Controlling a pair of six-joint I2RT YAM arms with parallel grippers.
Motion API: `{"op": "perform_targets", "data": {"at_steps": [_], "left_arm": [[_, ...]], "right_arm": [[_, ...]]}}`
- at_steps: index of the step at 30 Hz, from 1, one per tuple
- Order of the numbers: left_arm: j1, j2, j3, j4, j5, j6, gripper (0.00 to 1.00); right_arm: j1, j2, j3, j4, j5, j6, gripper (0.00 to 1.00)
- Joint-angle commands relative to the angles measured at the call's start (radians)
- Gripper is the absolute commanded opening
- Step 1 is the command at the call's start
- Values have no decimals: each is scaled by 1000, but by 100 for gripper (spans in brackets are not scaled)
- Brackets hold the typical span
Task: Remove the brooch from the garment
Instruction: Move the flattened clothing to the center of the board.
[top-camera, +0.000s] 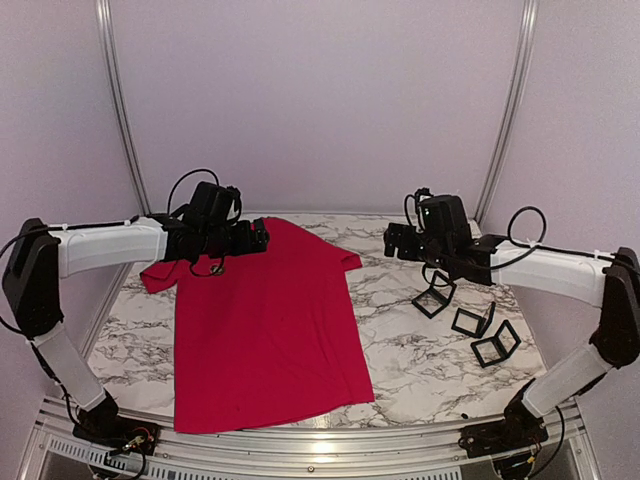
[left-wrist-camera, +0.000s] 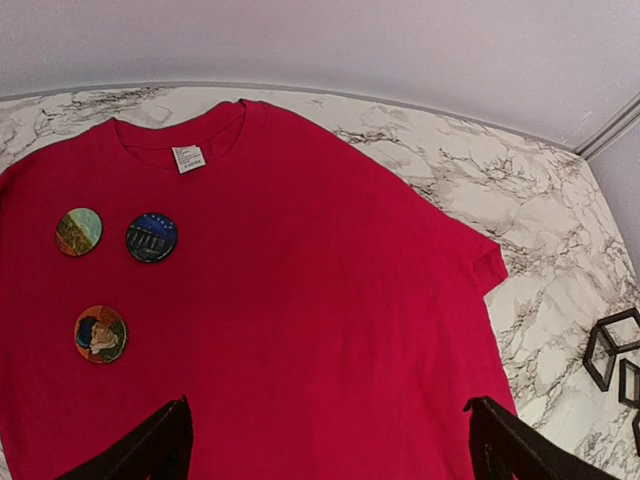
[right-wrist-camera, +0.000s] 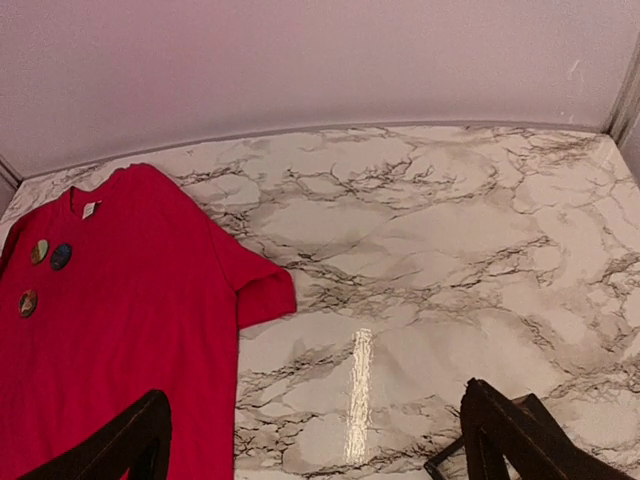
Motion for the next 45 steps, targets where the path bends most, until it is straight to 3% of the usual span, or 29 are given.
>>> {"op": "perform_targets", "data": {"at_steps": [1,8,15,26,30,37,45], "left_arm": [[-6,86,45,-34,25,-49,99],[7,171,40,-38,-43,-89,99],[64,168,-72,-1,-48,-125,99],[63,168,-143,3,-50,-116,99],[61,162,-172,-2,-49,-114,99],[31,151,-223,-3,-45,-130,99],[-26,128,-269,-15,-33,-172,99]], "right_arm": [[3,171,150,-52,-158,-25,98],[26,415,359,-55,-239,-57,95],[93,635,543,-34,-319,-22,89],[151,833,726,-76,-354,-2,69],[172,893,785,-132,-324,-20,67],[181,908,727,-156,-289,-22,65],[193,810,538,-160,-218,3,62]]}}
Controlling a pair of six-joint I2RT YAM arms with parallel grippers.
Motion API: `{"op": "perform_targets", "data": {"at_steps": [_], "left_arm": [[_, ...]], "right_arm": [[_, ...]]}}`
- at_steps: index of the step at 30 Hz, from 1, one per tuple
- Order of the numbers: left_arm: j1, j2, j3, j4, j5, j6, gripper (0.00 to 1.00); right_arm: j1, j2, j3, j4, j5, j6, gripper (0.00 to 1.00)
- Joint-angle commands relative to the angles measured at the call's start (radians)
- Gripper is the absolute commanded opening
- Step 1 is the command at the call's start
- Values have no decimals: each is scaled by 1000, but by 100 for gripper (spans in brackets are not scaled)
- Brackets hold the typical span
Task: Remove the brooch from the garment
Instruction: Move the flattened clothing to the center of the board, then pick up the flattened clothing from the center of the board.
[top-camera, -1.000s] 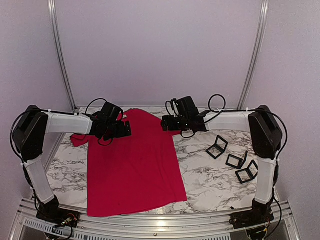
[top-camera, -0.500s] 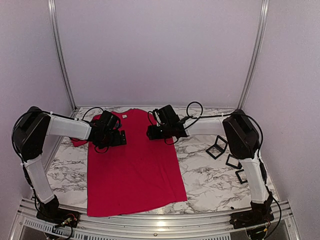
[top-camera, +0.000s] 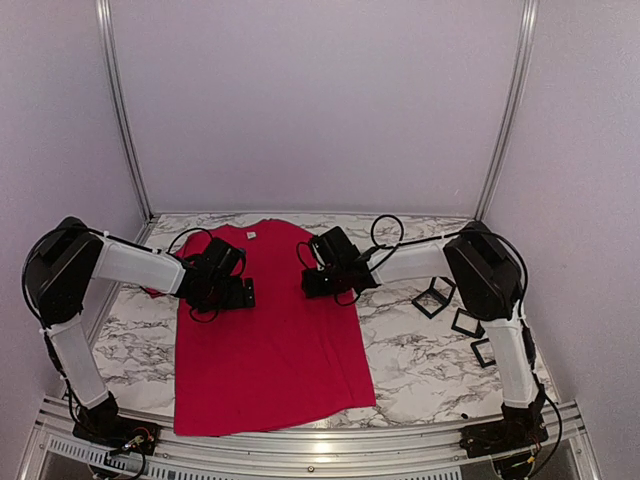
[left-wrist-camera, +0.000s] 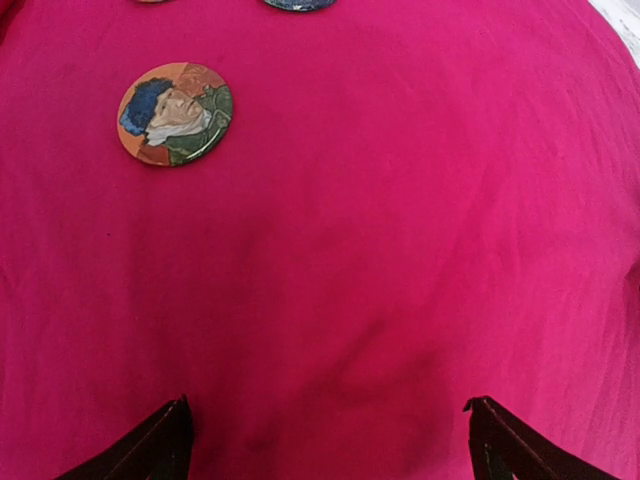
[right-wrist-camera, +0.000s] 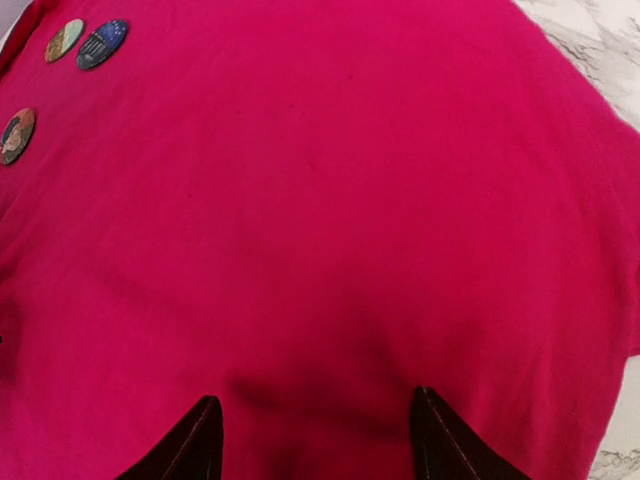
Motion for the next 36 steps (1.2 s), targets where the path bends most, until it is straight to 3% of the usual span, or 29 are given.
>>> {"op": "perform_targets", "data": {"at_steps": [1,11,18,26,36], "left_arm": [[-40,-29,-45,-44,30,-44,99],[-126,-98,-129,-88,52,-95,99],[-159,-200,-147,-138,64,-102,99],[-143,-315,-37,-263,-12,-61,99],[-6,-199,87,-231,38,-30,99]], "right_arm": [[17,-64,-127,-84,69,25,62],[35,-227,-372,-68,96,62,62],[49,-308,-414,-112,103,51,62],[50,-344,-257,-158,124,0,65],[51,-100,80,-144,74,-30,66]]}}
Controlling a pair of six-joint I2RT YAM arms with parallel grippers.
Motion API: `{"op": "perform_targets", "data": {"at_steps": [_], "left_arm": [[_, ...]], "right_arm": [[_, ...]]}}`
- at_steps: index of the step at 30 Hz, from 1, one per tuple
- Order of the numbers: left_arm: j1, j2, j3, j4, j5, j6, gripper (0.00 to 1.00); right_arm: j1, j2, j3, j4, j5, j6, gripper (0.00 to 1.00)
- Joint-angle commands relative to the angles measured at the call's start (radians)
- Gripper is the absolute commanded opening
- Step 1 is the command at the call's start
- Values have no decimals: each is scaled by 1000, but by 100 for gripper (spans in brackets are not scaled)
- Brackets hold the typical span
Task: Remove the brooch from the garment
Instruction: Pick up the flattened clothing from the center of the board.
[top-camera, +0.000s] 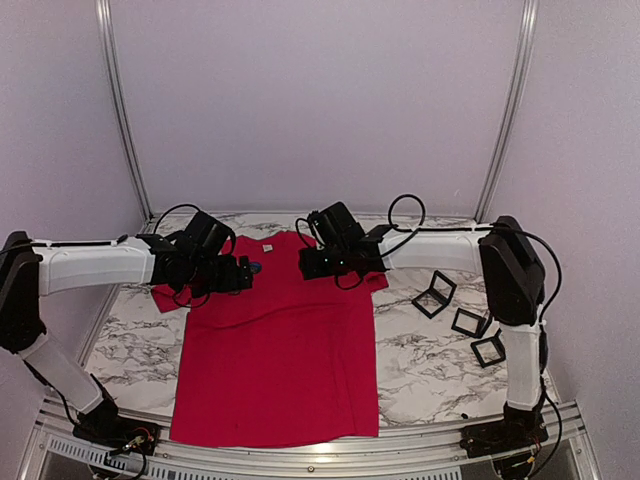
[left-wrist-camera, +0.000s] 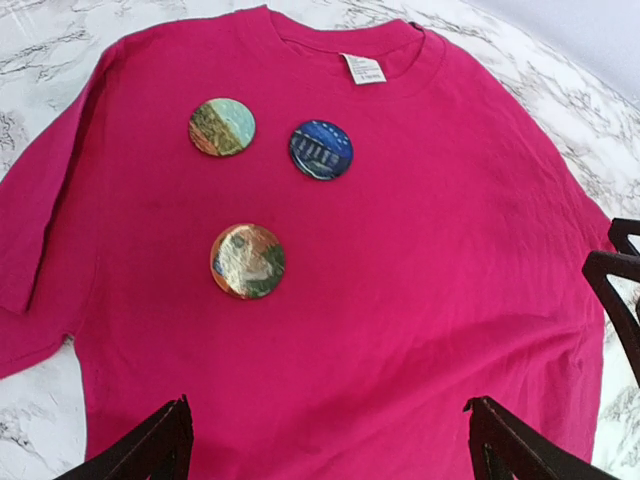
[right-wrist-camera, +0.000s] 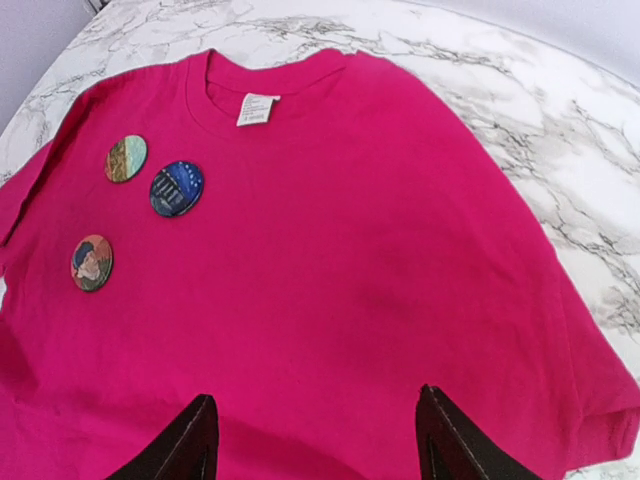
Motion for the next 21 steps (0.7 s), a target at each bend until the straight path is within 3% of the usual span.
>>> {"op": "perform_targets", "data": {"at_steps": [1,10,21], "left_arm": [[80,99,72,-7,32,22,99],[195,306,199,44,75,42,99],[212,352,203,50,87,42,99]], "right_arm": [[8,129,142,-14,-27,-25,66],[23,336,403,-43,-55,-47,66],[73,552,696,-117,75,-138,69]]}}
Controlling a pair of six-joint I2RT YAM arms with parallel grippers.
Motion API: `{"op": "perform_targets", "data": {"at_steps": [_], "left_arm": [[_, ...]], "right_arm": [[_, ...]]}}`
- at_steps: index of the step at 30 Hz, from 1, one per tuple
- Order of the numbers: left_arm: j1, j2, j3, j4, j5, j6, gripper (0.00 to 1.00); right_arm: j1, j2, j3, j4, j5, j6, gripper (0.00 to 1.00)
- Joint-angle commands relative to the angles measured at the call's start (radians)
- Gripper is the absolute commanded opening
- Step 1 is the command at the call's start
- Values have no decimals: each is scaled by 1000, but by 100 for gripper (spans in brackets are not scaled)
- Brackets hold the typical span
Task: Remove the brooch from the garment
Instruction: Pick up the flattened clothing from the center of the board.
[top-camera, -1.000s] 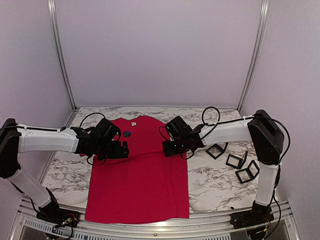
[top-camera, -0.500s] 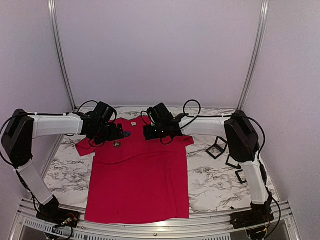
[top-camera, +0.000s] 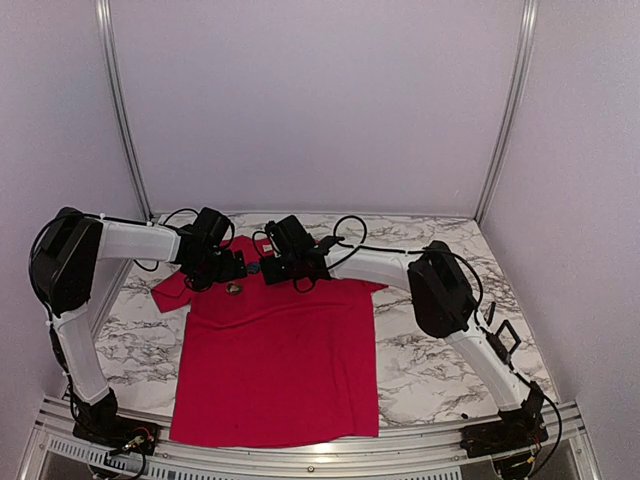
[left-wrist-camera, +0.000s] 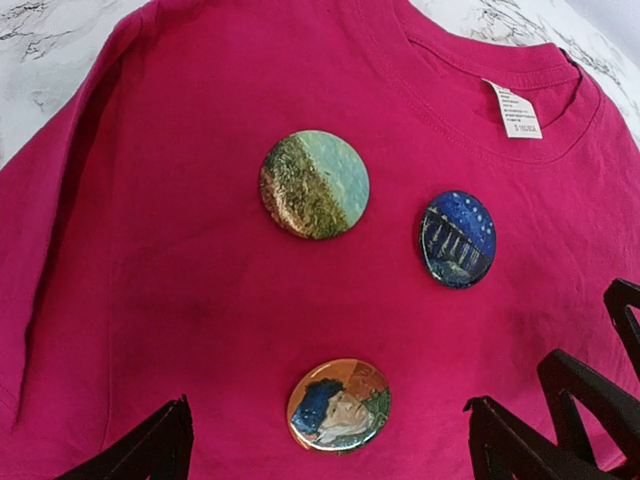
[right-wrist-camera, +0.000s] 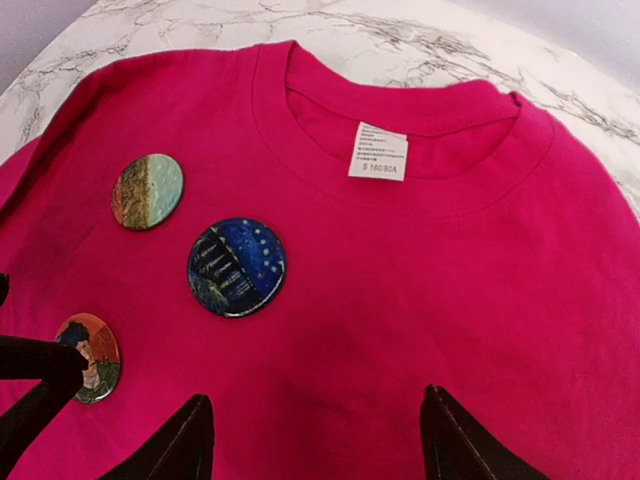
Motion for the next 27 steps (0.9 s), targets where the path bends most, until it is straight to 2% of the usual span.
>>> {"op": "perform_targets", "data": {"at_steps": [1,9,15,20,27], "left_arm": [[4,5,6,11,11,12,99],[4,-25,-25,12,12,11,99],[4,-44,-37,13,15,8,99],[4,-60,-43,13,17,7,99],[2,-80,-54,13,37,4,99]], "right_arm": [[35,69,103,-50,91,-66,70],[56,129,147,-47,161,-113,73],[57,145,134,-78,150,-111,68],[56,134,89,-90,72,-71,54],[56,94,16,-80,8,-20,20]]}}
